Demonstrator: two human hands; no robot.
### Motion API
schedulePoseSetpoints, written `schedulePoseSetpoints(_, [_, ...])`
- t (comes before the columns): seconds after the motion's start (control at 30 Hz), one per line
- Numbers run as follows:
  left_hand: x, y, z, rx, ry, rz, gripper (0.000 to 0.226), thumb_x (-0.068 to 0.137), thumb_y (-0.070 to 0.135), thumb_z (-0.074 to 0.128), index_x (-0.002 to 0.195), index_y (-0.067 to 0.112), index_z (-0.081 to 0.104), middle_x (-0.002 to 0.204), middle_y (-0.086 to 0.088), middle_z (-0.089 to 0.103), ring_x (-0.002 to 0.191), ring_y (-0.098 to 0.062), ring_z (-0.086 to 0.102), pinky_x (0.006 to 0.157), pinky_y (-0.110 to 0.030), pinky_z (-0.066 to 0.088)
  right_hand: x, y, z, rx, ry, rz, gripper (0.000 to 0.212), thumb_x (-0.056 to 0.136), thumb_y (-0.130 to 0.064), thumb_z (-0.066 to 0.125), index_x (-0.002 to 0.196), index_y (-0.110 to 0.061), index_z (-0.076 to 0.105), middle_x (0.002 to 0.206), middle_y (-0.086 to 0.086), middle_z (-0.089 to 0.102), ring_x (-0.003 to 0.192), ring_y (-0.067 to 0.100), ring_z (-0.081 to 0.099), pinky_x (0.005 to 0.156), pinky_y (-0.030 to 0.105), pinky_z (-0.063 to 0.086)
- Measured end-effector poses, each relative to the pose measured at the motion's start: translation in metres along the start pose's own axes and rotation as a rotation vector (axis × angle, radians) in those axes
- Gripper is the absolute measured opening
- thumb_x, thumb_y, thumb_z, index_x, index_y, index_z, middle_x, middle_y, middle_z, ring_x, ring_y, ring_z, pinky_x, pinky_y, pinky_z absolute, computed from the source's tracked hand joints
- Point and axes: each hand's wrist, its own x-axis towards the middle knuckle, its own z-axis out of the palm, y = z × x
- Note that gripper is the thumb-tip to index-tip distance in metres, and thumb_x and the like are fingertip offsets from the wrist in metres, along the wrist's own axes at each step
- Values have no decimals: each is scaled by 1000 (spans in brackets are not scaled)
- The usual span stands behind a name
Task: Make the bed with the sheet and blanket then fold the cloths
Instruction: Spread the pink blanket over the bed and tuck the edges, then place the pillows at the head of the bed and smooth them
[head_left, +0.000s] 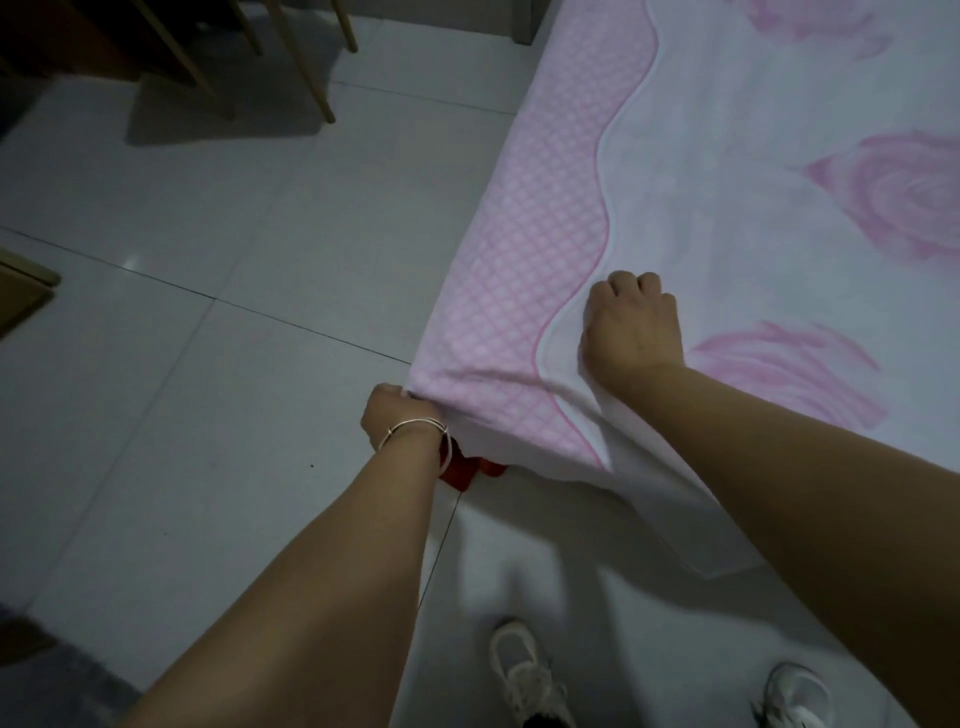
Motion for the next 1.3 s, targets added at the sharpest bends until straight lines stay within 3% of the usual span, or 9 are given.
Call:
schedulePoseSetpoints(0.27, [34, -10, -18, 11, 74, -68, 32, 88, -2, 50, 119, -4, 57, 126, -21, 60, 117, -33, 58, 94, -37, 48, -1, -9, -2, -9, -29, 41, 25, 88, -5, 41, 110, 0, 53, 117, 17, 52, 110, 34, 44, 79, 36, 30])
schedulePoseSetpoints(0.37, [31, -5, -13, -129, -6, -161, 48, 91, 8, 51, 137, 2, 40, 142, -16, 43, 128, -32, 47, 104, -39, 44, -3, -7, -1, -4, -58, 30, 27, 89, -6, 41, 113, -1, 51, 120, 16, 50, 111, 33, 43, 85, 38, 35])
schedulePoseSetpoints(0.43, [23, 4, -13, -141, 46, -150, 52, 91, 6, 49, 140, 4, 30, 147, -16, 30, 131, -34, 40, 107, -41, 38, -5, -5, -1, 19, -73, 30, 28, 89, -7, 40, 115, -2, 50, 122, 15, 49, 113, 33, 43, 87, 38, 35])
schedulePoseSetpoints(0.5, [0, 20, -13, -118, 119, 1, 50, 86, -3, 47, 134, 7, 35, 144, -15, 30, 128, -35, 40, 106, -43, 35, -10, -3, -4, 51, -96, 36, 29, 91, -10, 40, 118, -4, 49, 124, 14, 48, 114, 32, 42, 88, 38, 35])
schedulePoseSetpoints(0.63, [-55, 36, 10, 261, 64, 673, 52, 79, -2, 51, 127, 17, 48, 144, -3, 34, 133, -26, 33, 105, -38, 28, -21, 13, -15, 67, -156, -6, 37, 93, -24, 46, 127, -8, 44, 133, 11, 42, 122, 31, 38, 94, 39, 36])
schedulePoseSetpoints(0.7, [-83, 43, 29, 493, -59, 844, 43, 84, 7, 49, 125, 21, 50, 144, -1, 35, 134, -24, 30, 105, -38, 28, -31, 36, -24, 56, -185, 6, 45, 92, -29, 50, 132, -10, 41, 137, 10, 39, 126, 31, 36, 97, 41, 36])
schedulePoseSetpoints(0.93, [-204, 74, 103, 890, -244, 934, 40, 90, 6, 42, 129, 11, 42, 136, -11, 37, 127, -31, 35, 96, -41, 38, -85, 175, -45, -13, -354, 51, 39, 91, -10, 45, 130, -12, 45, 135, 12, 41, 126, 31, 36, 100, 41, 36])
schedulePoseSetpoints(1.07, [-287, 96, 158, 896, -325, 959, 37, 93, 9, 39, 130, 10, 42, 135, -14, 41, 124, -33, 40, 97, -43, 40, -125, 265, -58, 31, -358, 127, 33, 91, -8, 45, 124, -9, 49, 131, 12, 43, 123, 30, 40, 98, 39, 38])
schedulePoseSetpoints(1.3, [-440, 130, 262, 743, -574, 1003, 35, 97, 11, 37, 132, 10, 42, 134, -13, 41, 121, -30, 49, 105, -39, 41, -178, 433, -78, 72, -319, 245, 41, 94, -17, 48, 135, -11, 43, 142, 12, 39, 130, 31, 38, 103, 40, 36])
